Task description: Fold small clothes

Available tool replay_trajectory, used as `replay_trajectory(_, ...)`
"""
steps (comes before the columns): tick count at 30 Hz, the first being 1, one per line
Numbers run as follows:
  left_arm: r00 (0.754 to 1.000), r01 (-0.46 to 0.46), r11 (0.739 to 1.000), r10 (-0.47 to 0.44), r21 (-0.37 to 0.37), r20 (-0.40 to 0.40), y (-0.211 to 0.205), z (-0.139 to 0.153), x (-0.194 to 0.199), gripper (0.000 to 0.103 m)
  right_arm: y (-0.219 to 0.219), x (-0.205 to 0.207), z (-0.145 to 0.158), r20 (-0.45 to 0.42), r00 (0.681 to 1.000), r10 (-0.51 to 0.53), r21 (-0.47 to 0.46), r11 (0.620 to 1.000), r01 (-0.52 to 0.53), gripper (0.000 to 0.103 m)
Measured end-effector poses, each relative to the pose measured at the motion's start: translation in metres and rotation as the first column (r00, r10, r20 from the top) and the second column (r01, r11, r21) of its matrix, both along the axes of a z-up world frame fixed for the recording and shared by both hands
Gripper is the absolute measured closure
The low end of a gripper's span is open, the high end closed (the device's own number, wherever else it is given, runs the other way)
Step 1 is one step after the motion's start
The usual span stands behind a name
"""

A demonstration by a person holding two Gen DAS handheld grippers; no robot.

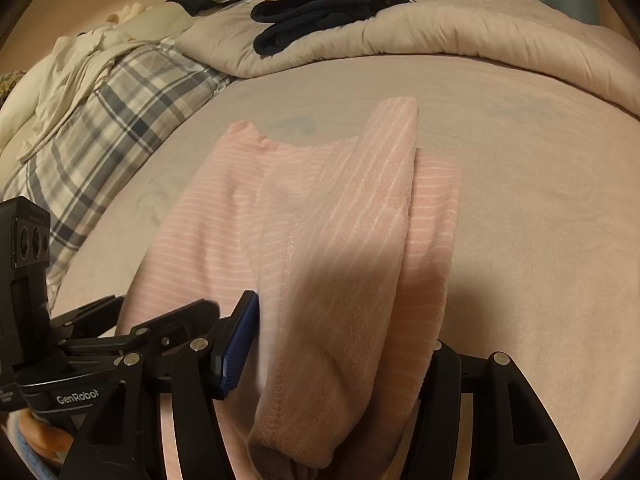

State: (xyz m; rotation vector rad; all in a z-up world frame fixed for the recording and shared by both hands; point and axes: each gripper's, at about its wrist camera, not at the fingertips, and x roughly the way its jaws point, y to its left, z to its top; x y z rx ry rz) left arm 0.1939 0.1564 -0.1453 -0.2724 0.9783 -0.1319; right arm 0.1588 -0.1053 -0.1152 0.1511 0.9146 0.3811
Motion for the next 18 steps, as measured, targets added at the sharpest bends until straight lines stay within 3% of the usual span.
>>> replay_trajectory(18, 1.0, -0.001, 1.0, 0.001, 0.002, 0.0, 0.0002, -0.0001, 0.0002, 0.028, 0.0008, 0.0007, -0.0001, -0.009, 1.0, -0.006, -0.004, 1.0, 0.006, 0.042)
